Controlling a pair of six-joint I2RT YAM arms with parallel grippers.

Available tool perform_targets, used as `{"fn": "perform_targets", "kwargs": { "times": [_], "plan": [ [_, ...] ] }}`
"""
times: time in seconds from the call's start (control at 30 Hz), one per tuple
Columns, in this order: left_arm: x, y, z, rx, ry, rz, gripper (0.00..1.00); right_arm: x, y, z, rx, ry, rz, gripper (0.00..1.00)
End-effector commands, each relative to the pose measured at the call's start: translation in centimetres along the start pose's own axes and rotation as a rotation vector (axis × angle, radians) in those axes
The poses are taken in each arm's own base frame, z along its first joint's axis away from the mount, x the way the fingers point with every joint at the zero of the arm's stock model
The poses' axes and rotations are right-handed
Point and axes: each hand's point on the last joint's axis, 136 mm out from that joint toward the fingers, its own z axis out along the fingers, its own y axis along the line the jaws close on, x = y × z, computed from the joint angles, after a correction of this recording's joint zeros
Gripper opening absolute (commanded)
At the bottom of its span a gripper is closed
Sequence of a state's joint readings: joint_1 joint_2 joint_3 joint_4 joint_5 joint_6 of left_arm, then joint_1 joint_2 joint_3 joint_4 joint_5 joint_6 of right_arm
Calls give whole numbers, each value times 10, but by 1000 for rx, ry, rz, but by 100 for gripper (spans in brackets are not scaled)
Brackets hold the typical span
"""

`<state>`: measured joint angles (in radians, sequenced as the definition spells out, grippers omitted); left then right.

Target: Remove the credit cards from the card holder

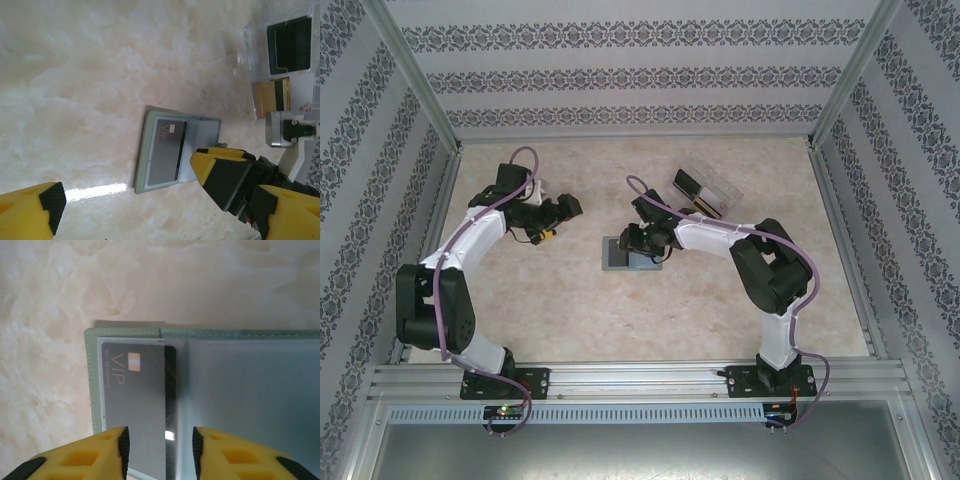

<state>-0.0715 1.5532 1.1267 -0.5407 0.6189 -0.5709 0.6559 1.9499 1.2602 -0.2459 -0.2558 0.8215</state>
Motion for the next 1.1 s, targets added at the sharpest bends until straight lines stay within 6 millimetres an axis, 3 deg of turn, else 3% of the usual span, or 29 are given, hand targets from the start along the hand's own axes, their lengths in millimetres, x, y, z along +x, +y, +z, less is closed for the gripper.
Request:
{"fn": "perform_targets", "kwargs": {
  "times": [0.0, 0.37, 0.5, 0.57, 0.73, 1.07],
  "plan": [
    [7, -9, 20, 32, 35, 0, 94, -12, 16, 3, -74, 5, 41, 37],
    [30, -28, 84, 31, 153, -1, 79, -10, -7, 16, -35, 50, 78, 30],
    [41, -32, 101, 31, 198, 7, 60, -7, -13, 18, -29, 61, 84, 28],
    [46, -33, 109, 24, 221, 26, 47, -7, -15, 17, -24, 63, 87, 28],
    [45, -26, 119, -35, 244, 63, 32, -7, -14, 18, -32, 77, 84, 27],
    [48, -4, 124, -128, 253, 86, 21, -8, -16, 14, -39, 76, 86, 24]
  ]
}}
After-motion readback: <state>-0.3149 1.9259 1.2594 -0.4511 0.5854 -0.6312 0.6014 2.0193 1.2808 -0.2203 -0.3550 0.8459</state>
